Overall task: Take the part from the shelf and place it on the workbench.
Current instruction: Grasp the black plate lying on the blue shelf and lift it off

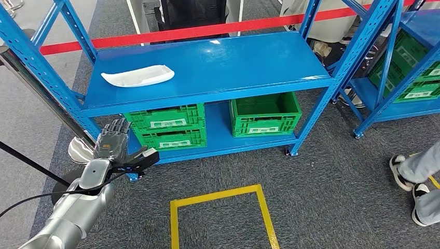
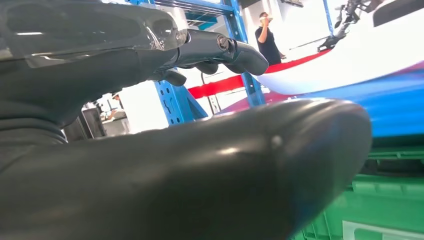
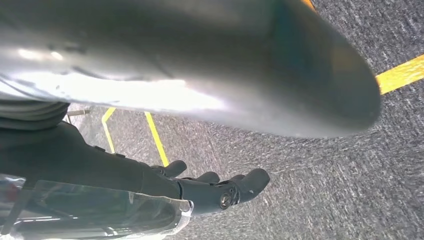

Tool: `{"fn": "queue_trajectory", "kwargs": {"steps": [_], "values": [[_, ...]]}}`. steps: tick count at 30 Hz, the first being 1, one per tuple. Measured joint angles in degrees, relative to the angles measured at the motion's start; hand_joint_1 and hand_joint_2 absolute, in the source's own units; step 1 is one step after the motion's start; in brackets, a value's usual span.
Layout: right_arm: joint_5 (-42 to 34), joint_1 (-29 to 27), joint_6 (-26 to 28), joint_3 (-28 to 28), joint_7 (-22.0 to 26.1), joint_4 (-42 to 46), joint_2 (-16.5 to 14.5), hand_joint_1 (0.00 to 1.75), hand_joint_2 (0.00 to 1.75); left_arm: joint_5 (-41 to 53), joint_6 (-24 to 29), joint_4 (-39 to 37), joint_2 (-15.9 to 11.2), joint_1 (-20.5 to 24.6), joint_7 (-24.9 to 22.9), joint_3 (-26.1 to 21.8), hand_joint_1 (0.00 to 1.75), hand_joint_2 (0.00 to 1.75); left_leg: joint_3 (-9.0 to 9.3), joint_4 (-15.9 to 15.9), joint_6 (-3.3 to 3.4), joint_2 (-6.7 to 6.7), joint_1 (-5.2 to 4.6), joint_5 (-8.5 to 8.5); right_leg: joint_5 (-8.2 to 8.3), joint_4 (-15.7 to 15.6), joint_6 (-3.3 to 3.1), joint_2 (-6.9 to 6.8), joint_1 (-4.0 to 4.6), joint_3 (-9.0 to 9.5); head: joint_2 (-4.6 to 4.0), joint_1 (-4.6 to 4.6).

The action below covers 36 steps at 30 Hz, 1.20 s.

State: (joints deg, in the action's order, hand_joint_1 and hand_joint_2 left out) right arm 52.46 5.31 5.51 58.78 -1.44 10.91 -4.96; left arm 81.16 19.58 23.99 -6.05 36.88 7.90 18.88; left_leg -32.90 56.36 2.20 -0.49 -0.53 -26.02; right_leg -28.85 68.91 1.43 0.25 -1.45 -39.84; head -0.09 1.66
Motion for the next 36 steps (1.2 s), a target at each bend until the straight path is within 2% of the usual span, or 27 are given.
{"fn": "queue_trajectory", "kwargs": {"steps": [1, 2, 3, 6, 8, 9, 11, 12, 13, 14, 16, 17, 18, 19, 21, 22, 25, 26, 30, 34, 36], "values": [[0.0, -0.1, 0.0, 0.1, 0.0, 0.0, 0.0, 0.0, 0.0, -0.4, 0.1, 0.2, 0.0, -0.1, 0.0, 0.1, 0.0, 0.0, 0.26, 0.2, -0.21, -0.12, -0.12, -0.42, 2.05, -4.2, -0.19, 0.01, 0.05, 1.76, 0.0, 0.01], [-0.1, -0.1, 0.1, 0.2, 0.0, 0.0, 0.1, 0.0, 0.0, -0.8, 0.3, 0.4, 0.0, -0.1, 0.0, 0.2, 0.0, 0.0, 0.36, 0.5, -0.45, -0.24, -0.23, -0.82, 3.4, -7.5, -0.36, 0.03, 0.09, 3.21, 0.0, 0.04], [-0.1, -0.2, 0.1, 0.3, 0.0, 0.0, 0.1, 0.0, 0.0, -1.3, 0.6, 0.6, -0.1, -0.1, 0.0, 0.3, 0.0, 0.0, 0.36, 0.8, -0.67, -0.31, -0.34, -1.13, 3.93, -9.4, -0.49, 0.06, 0.17, 4.09, 0.0, 0.07], [-0.1, -0.3, 0.1, 0.6, 0.2, 0.0, 0.0, 0.0, 0.0, -3.1, 2.0, 1.6, -0.4, -0.5, -0.3, 0.4, 0.0, 0.0, 0.25, 0.9, -1.24, -0.4, -0.3, -1.58, 3.7, -10.2, -1.04, 0.1, 0.24, 4.55, 0.0, 0.06], [-0.1, -0.2, 0.1, 0.8, 0.4, 0.0, 0.0, 0.0, 0.0, -4.3, 3.3, 2.8, -1.1, -0.8, -1.0, 0.3, 0.0, 0.0, -0.5, 2.6, -1.93, -0.27, -0.14, -2.89, 3.65, -10.4, -1.53, 0.12, -0.1, 4.85, 0.0, 0.29], [-0.2, -0.2, 0.1, 0.8, 0.5, 0.0, 0.0, 0.0, 0.0, -4.7, 3.8, 3.4, -1.5, -1.0, -1.3, 0.3, 0.0, 0.0, -1.72, 5.0, -2.3, -0.19, 0.01, -4.24, 3.59, -10.4, -1.71, 0.12, -0.27, 4.98, 0.0, 0.47], [-0.5, -0.3, 0.1, 1.1, 0.4, 0.0, 0.1, 0.0, 0.0, -5.3, 4.6, 4.8, -2.2, -1.6, -1.8, 0.2, 0.0, 0.0, -5.65, 12.3, -2.9, -0.09, 0.47, -7.31, 3.44, -10.4, -1.9, 0.12, -0.36, 5.05, 0.0, 0.79], [-0.7, -0.3, 0.2, 1.3, 0.3, 0.0, 0.1, 0.0, 0.0, -5.4, 4.9, 5.5, -2.5, -2.1, -2.0, 0.1, 0.0, 0.0, -7.47, 15.3, -3.09, -0.06, 0.69, -8.03, 3.38, -10.4, -1.91, 0.11, -0.4, 5.07, 0.0, 0.79], [-0.9, -0.3, 0.3, 1.5, 0.2, 0.0, 0.1, 0.0, 0.0, -5.4, 5.2, 6.3, -2.9, -2.5, -2.2, 0.1, 0.0, 0.0, -8.44, 16.5, -3.19, -0.02, 0.88, -7.72, 3.32, -10.4, -1.88, 0.11, -0.45, 5.11, 0.0, 0.8], [-1.1, -0.3, 0.5, 1.7, 0.1, 0.0, 0.1, 0.0, 0.0, -5.3, 5.5, 7.0, -3.2, -2.7, -2.6, 0.1, 0.0, 0.0, -8.2, 15.3, -3.23, 0.05, 1.02, -6.31, 3.24, -10.4, -1.8, 0.12, -0.5, 5.2, 0.0, 0.79], [-1.2, -0.3, 0.7, 2.0, 0.0, 0.0, 0.0, 0.0, 0.0, -4.7, 5.7, 8.4, -4.0, -2.6, -3.4, 0.0, 0.0, 0.0, -4.86, 7.9, -3.18, 0.24, 1.17, -2.15, 3.05, -10.4, -1.51, 0.14, -0.59, 5.55, 0.0, 0.8], [-1.2, -0.3, 0.8, 2.2, 0.0, 0.0, 0.0, 0.0, 0.0, -4.4, 5.8, 9.0, -4.4, -2.4, -3.8, -0.2, 0.0, 0.0, -3.03, 4.3, -3.1, 0.31, 1.09, -0.83, 2.93, -10.4, -1.26, 0.16, -0.53, 5.68, 0.0, 0.8], [-1.2, -0.3, 0.9, 2.2, 0.0, 0.0, 0.0, 0.0, 0.0, -4.2, 5.8, 9.5, -4.7, -2.2, -4.0, -0.3, 0.0, 0.0, -1.73, 1.9, -2.99, 0.31, 0.97, -0.23, 2.84, -10.4, -0.95, 0.16, -0.48, 5.75, 0.0, 0.78], [-1.2, -0.3, 0.9, 2.3, -0.1, 0.0, 0.0, 0.0, 0.0, -4.1, 5.8, 9.9, -4.9, -2.0, -4.1, -0.5, 0.0, 0.0, -1.12, 1.0, -2.81, 0.26, 0.82, -0.27, 2.79, -10.4, -0.61, 0.17, -0.46, 5.79, 0.0, 0.77], [-1.3, -0.3, 0.9, 2.5, -0.1, 0.0, -0.1, 0.0, 0.0, -3.7, 5.8, 10.6, -5.3, -1.8, -4.3, -0.7, 0.0, 0.0, -0.84, 0.8, -2.27, 0.09, 0.61, -0.34, 2.8, -10.7, 0.17, 0.16, -0.51, 5.98, 0.0, 0.75], [-1.3, -0.3, 1.0, 2.6, 0.0, 0.0, -0.1, 0.0, 0.0, -3.5, 5.7, 11.0, -5.5, -1.8, -4.4, -0.8, 0.0, 0.0, -0.71, 0.7, -2.1, 0.05, 0.65, -0.22, 2.88, -11.0, -0.09, 0.14, -0.52, 6.21, 0.0, 0.71], [-1.4, -0.3, 0.9, 2.7, 0.2, 0.0, 0.0, 0.0, 0.0, -3.7, 5.3, 11.6, -6.1, -1.4, -4.4, -1.3, 0.0, 0.0, -0.4, 0.2, -2.0, -0.01, 0.74, 0.03, 3.05, -11.6, -1.68, -0.07, -0.38, 6.78, 0.0, 0.41], [-1.5, -0.3, 0.9, 2.7, 0.3, 0.0, 0.0, 0.0, 0.0, -4.0, 5.1, 11.7, -6.4, -1.3, -4.3, -1.5, 0.0, 0.0, -0.4, 0.2, -1.94, -0.03, 0.68, 0.01, 3.11, -11.8, -1.67, -0.11, -0.37, 6.85, 0.0, 0.38], [-1.4, -0.4, 0.9, 2.9, 0.4, 0.0, 0.0, 0.0, 0.0, -4.6, 4.8, 11.7, -7.5, -0.9, -3.8, -2.4, 0.0, 0.0, -0.43, 0.3, -1.67, 0.0, 0.54, -0.08, 3.44, -12.4, -0.95, -0.11, -0.46, 7.03, 0.0, 0.38], [-1.4, -0.4, 0.9, 3.0, 0.4, 0.0, 0.0, 0.0, 0.0, -4.7, 4.8, 11.7, -8.0, -0.7, -3.7, -2.8, 0.0, 0.0, -0.48, 0.3, -1.6, 0.02, 0.44, -0.13, 3.47, -12.6, 0.46, -0.11, -0.63, 7.09, 0.0, 0.4], [-1.4, -0.4, 0.9, 3.0, 0.4, 0.0, 0.0, 0.0, 0.0, -4.7, 4.9, 11.7, -8.1, -0.7, -3.7, -2.8, 0.0, 0.0, -0.49, 0.3, -1.6, 0.02, 0.42, -0.13, 3.47, -12.6, 0.6, -0.11, -0.65, 7.08, 0.0, 0.42]]}}
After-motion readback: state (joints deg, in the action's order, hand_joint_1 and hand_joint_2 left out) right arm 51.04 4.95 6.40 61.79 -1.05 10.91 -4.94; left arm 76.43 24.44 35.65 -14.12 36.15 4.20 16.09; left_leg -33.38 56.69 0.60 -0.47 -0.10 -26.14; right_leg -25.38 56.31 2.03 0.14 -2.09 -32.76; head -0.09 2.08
